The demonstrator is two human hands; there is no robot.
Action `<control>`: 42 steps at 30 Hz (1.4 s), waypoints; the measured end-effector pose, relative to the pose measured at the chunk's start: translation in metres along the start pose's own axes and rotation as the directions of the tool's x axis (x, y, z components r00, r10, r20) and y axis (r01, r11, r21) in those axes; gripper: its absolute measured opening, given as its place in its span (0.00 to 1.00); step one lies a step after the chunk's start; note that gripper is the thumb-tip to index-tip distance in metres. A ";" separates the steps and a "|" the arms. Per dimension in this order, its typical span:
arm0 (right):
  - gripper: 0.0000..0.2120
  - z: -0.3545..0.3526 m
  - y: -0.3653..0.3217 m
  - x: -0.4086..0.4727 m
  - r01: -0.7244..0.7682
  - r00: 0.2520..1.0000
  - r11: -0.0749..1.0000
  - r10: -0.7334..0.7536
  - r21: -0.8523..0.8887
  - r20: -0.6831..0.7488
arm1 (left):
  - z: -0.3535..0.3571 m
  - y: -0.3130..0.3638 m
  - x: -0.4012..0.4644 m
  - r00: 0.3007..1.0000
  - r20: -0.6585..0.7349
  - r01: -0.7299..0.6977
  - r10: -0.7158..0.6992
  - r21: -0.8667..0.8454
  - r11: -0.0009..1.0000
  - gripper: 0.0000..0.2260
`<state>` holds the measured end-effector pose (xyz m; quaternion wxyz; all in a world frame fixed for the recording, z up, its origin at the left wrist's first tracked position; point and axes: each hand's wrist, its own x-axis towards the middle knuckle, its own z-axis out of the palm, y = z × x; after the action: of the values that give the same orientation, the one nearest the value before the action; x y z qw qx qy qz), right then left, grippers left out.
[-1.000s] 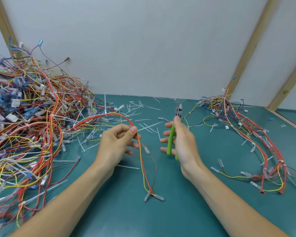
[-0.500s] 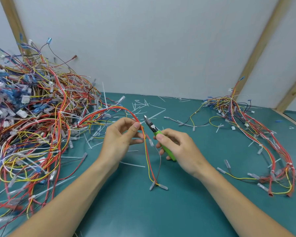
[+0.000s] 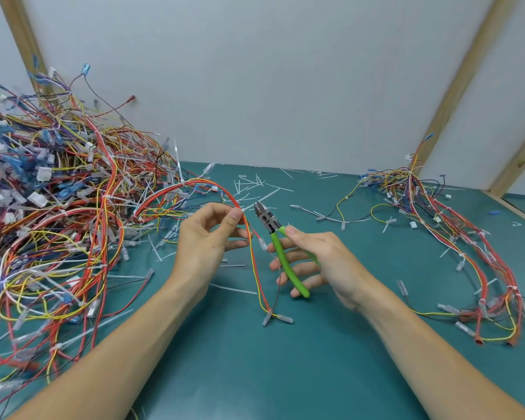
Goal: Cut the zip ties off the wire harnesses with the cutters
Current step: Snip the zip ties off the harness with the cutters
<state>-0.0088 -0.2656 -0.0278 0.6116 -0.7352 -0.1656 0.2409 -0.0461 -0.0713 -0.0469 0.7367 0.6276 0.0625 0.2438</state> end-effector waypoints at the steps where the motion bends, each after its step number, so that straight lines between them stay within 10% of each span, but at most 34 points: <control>1: 0.25 0.000 0.000 0.000 -0.001 1.000 1.000 0.001 -0.002 0.001 | 0.000 0.000 0.000 1.000 0.000 0.004 -0.004 -0.002 1.000 0.06; 42: 0.20 0.009 0.013 0.001 0.194 0.935 0.871 -0.303 -0.452 -0.182 | 0.001 -0.006 0.001 0.999 0.013 0.036 -0.037 0.077 0.996 0.07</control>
<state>-0.0139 -0.2606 -0.0415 0.4775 -0.8475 -0.2305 0.0240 -0.0430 -0.0721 -0.0520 0.7170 0.6557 0.0781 0.2232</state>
